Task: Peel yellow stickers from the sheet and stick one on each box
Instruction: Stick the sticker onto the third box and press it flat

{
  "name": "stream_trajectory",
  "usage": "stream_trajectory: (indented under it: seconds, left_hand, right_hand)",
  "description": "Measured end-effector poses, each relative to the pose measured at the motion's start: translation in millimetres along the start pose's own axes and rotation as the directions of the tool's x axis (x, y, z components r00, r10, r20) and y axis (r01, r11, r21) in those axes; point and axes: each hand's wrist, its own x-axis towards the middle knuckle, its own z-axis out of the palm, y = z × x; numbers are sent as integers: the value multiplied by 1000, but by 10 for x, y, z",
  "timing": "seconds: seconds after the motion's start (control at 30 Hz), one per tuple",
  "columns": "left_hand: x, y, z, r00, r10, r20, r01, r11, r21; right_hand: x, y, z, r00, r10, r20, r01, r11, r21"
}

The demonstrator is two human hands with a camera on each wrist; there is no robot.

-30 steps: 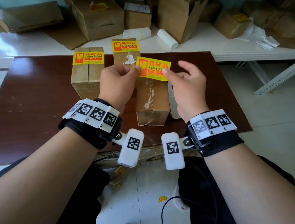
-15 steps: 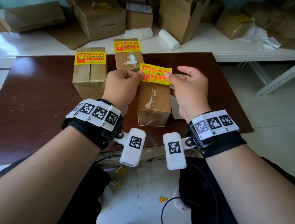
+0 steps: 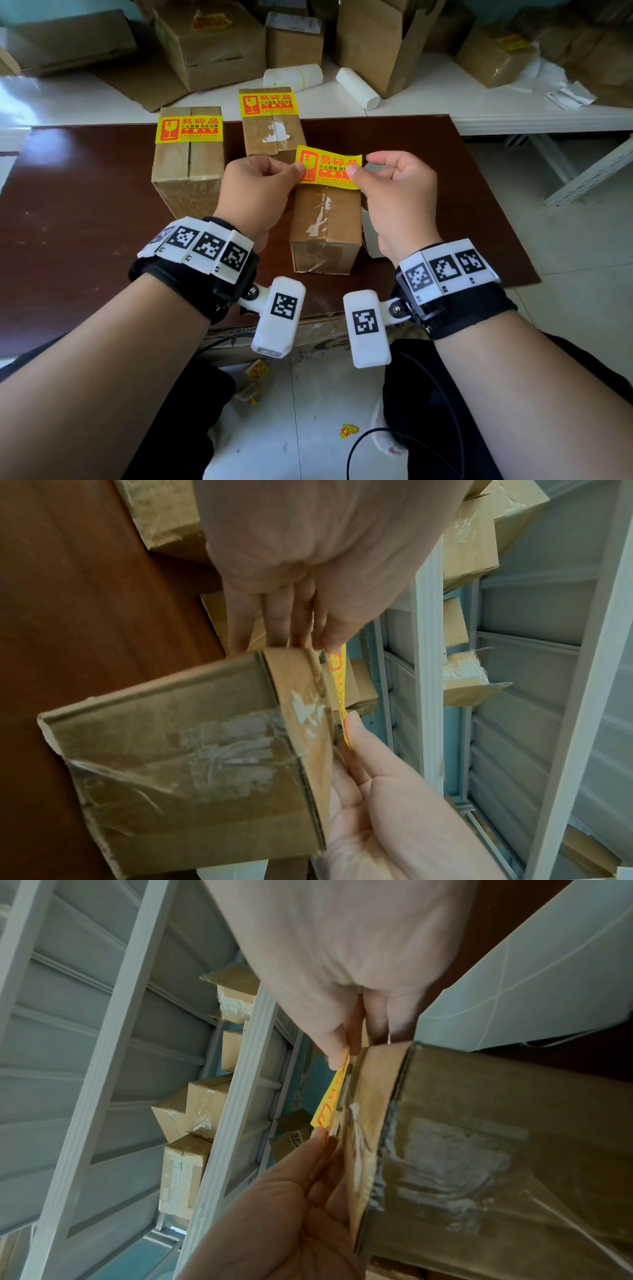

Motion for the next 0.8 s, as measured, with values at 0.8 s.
stream_trajectory:
  seconds: [0.8]
  left_hand:
    - [-40,-32,3,1000,14,-22,-12,998,62]
  right_hand:
    - [3,-24,-22,999,14,35,-13,999,-38]
